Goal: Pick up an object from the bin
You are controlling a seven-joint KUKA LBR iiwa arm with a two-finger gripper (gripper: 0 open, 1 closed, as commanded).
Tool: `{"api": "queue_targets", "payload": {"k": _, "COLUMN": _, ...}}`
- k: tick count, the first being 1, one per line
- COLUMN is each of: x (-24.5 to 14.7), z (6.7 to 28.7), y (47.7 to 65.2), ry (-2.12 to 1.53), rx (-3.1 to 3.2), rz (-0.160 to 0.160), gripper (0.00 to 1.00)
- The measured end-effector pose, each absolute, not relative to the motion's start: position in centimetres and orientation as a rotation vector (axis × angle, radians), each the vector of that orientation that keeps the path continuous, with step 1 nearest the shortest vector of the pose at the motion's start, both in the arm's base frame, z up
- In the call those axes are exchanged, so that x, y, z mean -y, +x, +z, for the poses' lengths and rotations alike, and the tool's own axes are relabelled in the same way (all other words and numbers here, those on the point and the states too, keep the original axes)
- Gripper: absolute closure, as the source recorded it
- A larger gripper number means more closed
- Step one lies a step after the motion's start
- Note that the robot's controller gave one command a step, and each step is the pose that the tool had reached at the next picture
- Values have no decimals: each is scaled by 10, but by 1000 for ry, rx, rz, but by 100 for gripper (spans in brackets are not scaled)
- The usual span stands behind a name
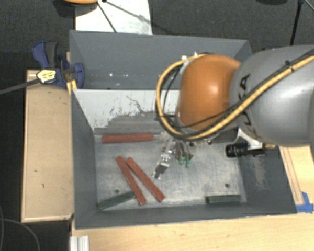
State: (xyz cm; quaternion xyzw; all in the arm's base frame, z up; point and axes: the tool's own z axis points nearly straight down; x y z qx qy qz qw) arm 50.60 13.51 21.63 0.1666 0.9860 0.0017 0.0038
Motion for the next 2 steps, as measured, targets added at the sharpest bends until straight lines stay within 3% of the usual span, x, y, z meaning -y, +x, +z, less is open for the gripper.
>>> {"api": "queue_targets", "payload": {"k": 1, "x": -143, "z": 168, "y": 512, "ry": 435, "rx": -3103, "rz": 6, "gripper": 0}}
{"api": "queue_targets", "payload": {"k": 2, "x": -135, "z": 83, "y": 505, "ry": 258, "rx": -3130, "rz": 1, "gripper": 100}}
